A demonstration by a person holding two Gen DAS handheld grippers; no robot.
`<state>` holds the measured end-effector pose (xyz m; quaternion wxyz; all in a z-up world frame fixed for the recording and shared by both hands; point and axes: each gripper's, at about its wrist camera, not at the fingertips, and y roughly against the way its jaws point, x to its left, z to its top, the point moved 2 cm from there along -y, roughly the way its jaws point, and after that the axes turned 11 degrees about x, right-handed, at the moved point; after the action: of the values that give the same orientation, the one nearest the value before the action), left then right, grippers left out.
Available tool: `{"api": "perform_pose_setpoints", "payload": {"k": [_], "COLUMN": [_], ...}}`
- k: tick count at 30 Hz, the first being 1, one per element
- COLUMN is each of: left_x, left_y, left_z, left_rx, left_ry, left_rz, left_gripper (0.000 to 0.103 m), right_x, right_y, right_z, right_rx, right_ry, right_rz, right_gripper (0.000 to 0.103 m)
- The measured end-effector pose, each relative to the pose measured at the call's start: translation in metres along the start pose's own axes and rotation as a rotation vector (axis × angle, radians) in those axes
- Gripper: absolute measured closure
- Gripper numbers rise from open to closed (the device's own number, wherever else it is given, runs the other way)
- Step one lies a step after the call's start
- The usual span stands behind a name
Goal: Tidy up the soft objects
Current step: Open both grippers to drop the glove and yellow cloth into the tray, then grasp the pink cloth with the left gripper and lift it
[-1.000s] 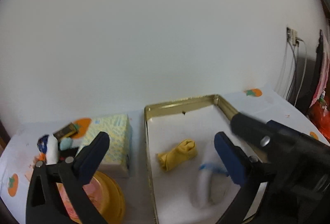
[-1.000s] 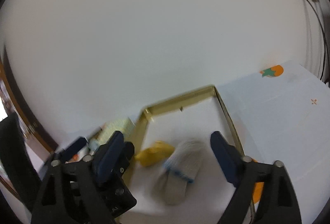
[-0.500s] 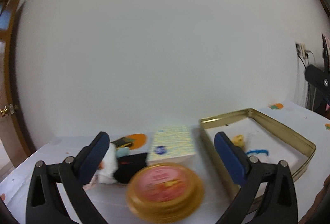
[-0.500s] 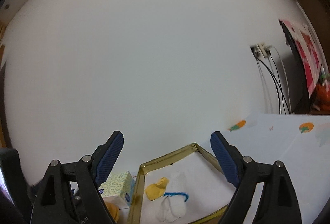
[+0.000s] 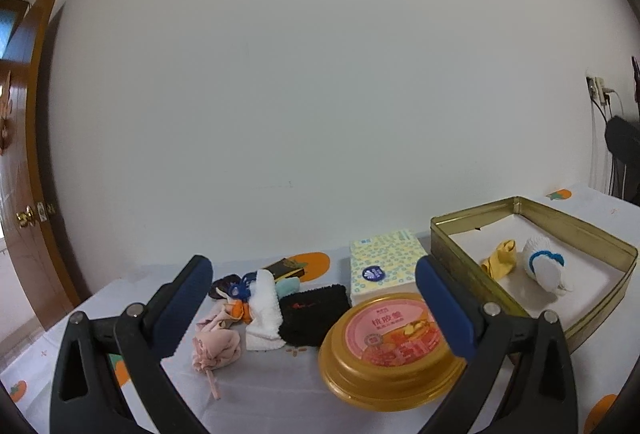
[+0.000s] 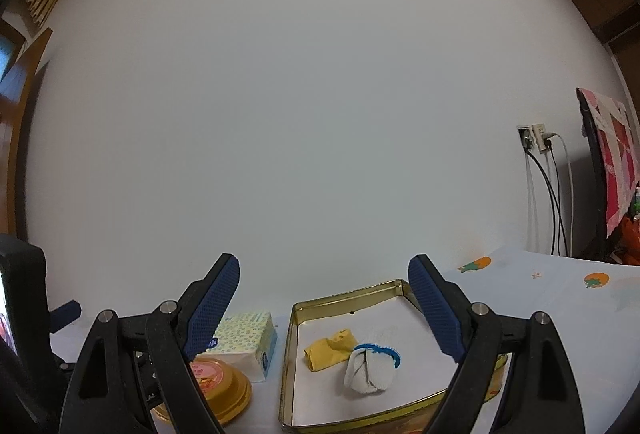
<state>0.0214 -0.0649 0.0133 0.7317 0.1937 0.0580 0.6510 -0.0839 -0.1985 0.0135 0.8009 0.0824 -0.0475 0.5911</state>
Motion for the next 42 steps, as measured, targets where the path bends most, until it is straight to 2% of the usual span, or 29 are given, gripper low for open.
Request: {"api": "perform_pose_setpoints", "payload": {"k": [7, 14, 18, 28, 36, 42], "left_x": [0.01, 0.019, 0.03, 0.059, 0.1, 0.155], "left_y": [-0.001, -0.008, -0.013, -0.022, -0.037, -0.058], "left_z": [-0.005, -0.006, -0.008, -0.013, -0.019, -0.028], "left_rx": [0.018, 0.034, 0.059, 0.077, 0.116, 0.193], "left_ry": [0.027, 0.025, 0.034, 0.041, 0.043, 0.131], "left_rz": [-0.016, 0.006, 0.001, 0.046, 0.114, 0.193], "left_gripper": [0.0, 0.0, 0.0, 0.0, 0.0, 0.0], "right_x": [0.007, 0.018, 0.026, 0.057, 0.083, 0.1], "right_y": [0.006, -0.003, -0.001, -0.014, -0.026, -0.037], "right_z": [0.0, -0.006, -0.01, -0.013, -0.017, -0.023], "right_rx": [-0.011, 0.064, 0.072, 0.107, 0.143, 0.168], "right_ry": [0.026, -0.016, -0.042, -0.026, -0.01, -0.028], "right_rz": [0.012, 0.054, 0.07, 0.124, 0.15, 0.167], "right_gripper": [0.015, 0.015, 0.015, 0.015, 0.015, 0.015]}}
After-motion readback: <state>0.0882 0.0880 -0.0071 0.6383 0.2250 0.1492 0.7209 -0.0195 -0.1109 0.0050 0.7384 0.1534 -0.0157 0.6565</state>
